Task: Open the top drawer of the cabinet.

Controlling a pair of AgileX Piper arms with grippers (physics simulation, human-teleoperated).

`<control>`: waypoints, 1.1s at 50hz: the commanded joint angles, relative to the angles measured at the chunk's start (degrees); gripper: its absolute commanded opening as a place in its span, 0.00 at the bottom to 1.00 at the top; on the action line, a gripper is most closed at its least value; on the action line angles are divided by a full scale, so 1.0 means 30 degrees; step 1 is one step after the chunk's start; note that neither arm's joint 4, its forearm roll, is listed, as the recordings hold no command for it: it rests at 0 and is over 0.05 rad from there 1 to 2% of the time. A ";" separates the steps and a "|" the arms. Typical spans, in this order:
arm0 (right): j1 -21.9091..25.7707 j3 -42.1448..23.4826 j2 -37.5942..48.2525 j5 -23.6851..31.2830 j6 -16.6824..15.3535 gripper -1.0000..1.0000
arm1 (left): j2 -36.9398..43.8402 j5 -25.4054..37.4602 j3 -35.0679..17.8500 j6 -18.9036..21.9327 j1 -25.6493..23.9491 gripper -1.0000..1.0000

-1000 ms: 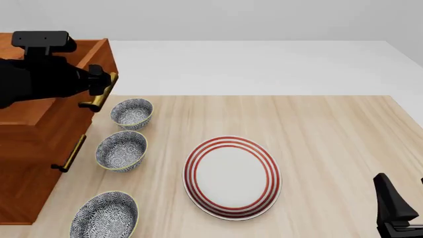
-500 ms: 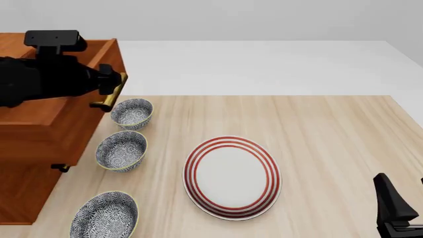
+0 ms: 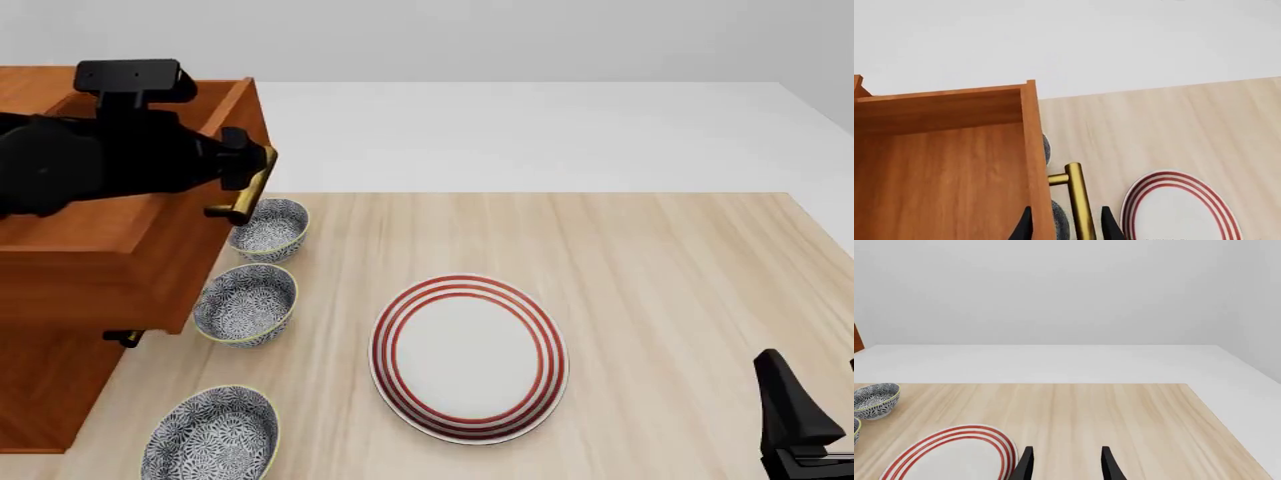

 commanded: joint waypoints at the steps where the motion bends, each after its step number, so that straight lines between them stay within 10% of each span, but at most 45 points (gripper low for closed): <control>1: -0.0001 0.0000 0.0000 0.0003 0.0002 1.00 | 0.3713 -0.0092 0.1932 0.2027 -0.0445 1.00; 55: -0.0002 -0.0001 0.0000 -0.0003 -0.0004 1.00 | 0.4063 -0.0346 0.2066 0.1440 -0.1919 1.00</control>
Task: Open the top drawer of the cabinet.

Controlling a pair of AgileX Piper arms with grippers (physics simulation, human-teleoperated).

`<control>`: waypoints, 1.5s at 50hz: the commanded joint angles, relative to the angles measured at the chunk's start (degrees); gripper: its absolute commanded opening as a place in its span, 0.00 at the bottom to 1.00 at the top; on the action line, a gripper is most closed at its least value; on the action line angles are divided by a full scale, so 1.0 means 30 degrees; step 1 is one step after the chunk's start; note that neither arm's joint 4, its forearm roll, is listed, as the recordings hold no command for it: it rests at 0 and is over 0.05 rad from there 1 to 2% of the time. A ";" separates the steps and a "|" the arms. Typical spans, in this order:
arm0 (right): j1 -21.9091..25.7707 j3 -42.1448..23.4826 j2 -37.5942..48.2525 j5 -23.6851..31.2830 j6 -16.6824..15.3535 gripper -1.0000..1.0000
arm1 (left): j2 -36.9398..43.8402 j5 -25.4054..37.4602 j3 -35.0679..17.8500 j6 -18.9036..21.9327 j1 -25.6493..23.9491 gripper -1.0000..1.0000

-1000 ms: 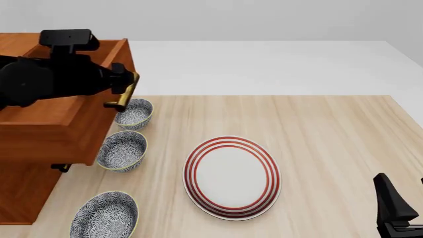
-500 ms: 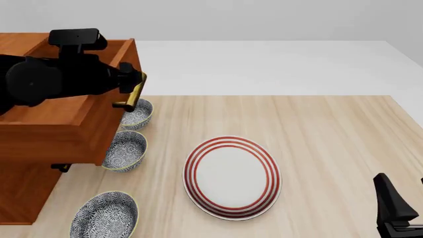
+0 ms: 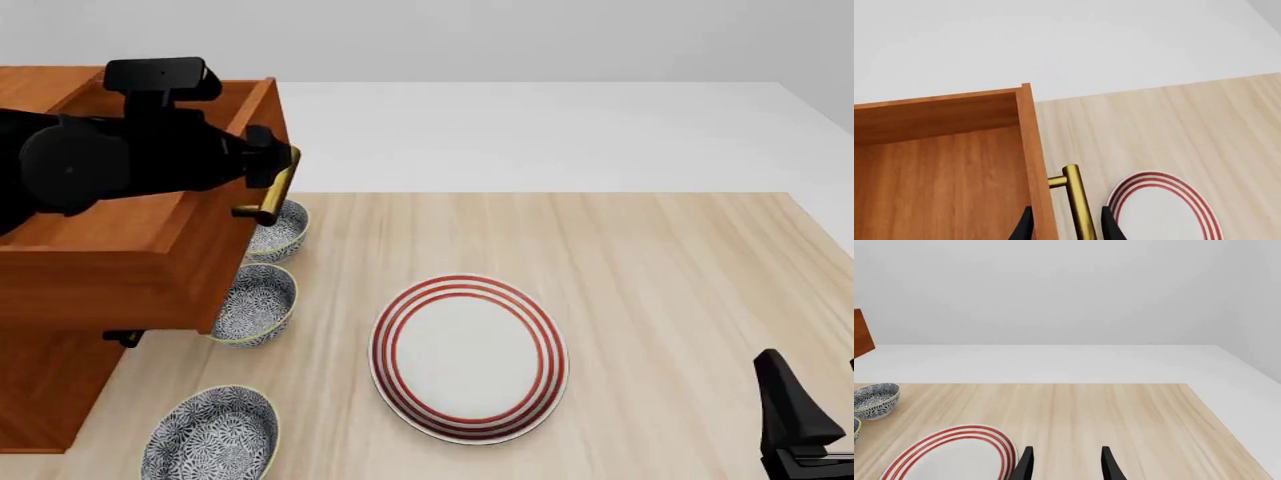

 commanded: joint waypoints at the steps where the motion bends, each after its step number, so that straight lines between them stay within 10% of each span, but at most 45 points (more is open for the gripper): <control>1: 0.0002 0.0000 0.0000 -0.0004 -0.0002 1.00 | 0.3619 0.0136 0.2371 0.1760 -0.0835 1.00; 75: 0.0005 0.0000 0.0000 0.0000 -0.0004 1.00 | -0.0576 0.4906 -0.3370 0.1772 -0.0515 1.00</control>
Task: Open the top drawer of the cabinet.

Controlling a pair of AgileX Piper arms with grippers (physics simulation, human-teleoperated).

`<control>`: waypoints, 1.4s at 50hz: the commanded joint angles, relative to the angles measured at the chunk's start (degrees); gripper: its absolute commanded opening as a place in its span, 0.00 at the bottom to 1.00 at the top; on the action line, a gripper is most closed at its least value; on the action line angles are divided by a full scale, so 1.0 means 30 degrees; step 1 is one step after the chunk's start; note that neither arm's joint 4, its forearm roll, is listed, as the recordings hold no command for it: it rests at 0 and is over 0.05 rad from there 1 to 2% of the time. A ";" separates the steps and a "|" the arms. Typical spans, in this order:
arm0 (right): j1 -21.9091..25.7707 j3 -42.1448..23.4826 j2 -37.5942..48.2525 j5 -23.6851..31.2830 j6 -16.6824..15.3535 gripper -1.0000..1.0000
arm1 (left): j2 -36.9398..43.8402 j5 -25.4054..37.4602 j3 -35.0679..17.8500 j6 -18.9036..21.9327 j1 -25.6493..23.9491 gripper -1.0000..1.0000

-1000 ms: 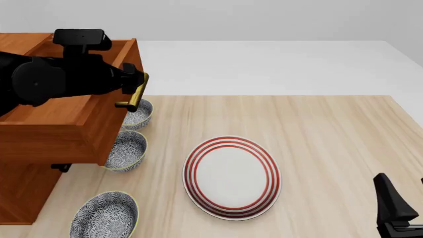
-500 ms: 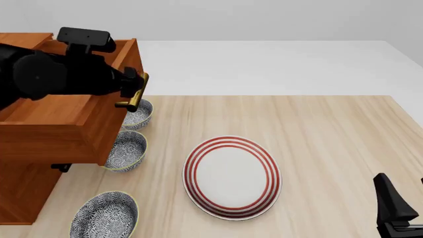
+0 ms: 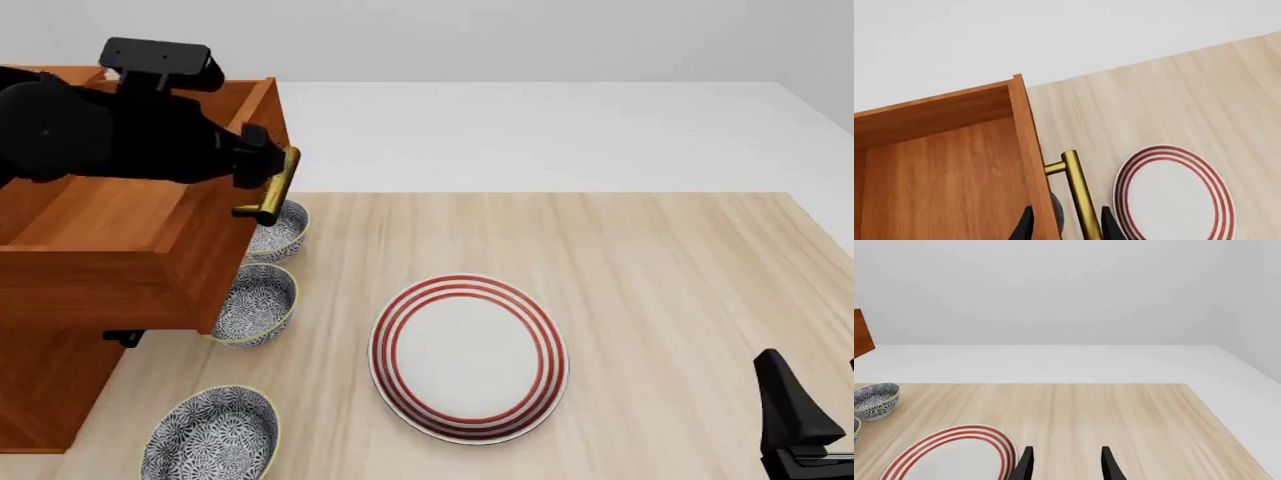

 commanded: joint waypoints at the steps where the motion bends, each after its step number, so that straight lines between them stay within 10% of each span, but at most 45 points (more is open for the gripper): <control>1: -0.0001 0.0000 0.0000 0.0001 0.0001 1.00 | -0.0631 0.0815 -0.1331 0.0413 -0.0230 1.00; 70: -0.0001 0.0001 0.0000 0.0003 0.0006 1.00 | -0.3578 0.1274 -0.0537 0.0499 -0.1103 1.00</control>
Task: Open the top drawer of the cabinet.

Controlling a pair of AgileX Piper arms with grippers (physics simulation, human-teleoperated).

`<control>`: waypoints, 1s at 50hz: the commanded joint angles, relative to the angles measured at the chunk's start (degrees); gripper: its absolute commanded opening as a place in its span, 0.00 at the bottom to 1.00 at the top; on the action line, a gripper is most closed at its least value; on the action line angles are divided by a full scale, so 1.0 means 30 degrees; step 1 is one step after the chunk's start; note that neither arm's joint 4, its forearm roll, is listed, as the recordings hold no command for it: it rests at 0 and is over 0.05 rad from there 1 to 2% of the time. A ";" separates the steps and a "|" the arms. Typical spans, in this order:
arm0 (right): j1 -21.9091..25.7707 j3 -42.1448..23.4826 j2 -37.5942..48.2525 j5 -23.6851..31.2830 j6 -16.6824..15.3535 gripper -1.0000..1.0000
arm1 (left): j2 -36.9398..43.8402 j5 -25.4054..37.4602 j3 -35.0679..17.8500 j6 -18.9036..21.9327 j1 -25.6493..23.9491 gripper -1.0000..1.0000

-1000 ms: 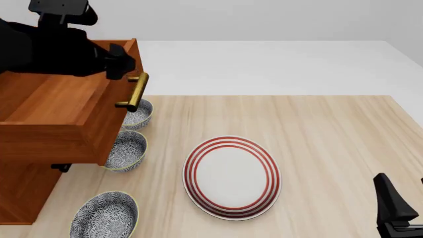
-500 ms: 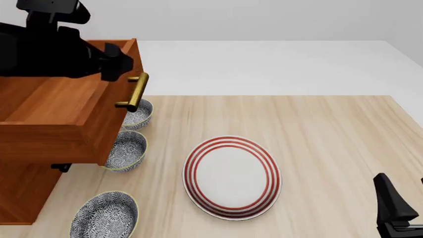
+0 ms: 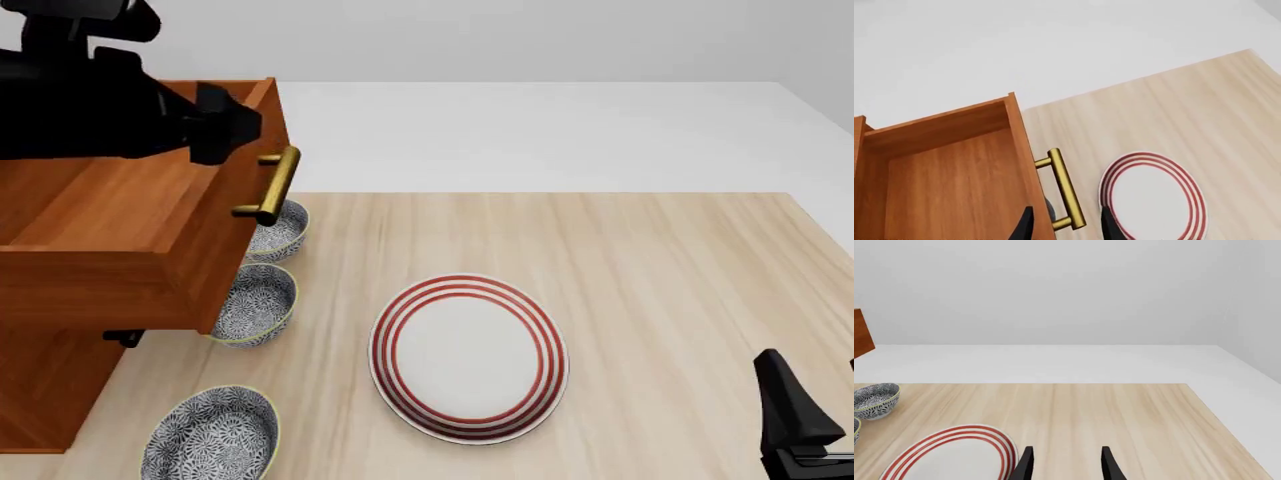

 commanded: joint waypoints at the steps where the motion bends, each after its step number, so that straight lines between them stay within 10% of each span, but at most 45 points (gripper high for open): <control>1: 0.0003 0.0000 0.0000 0.0003 -0.0002 1.00 | -0.0515 -0.0066 0.0210 -0.0041 -0.0261 1.00; 50: -0.0002 0.0000 0.0000 -0.0001 -0.0002 1.00 | -0.2183 0.0533 0.0670 -0.0496 -0.2880 1.00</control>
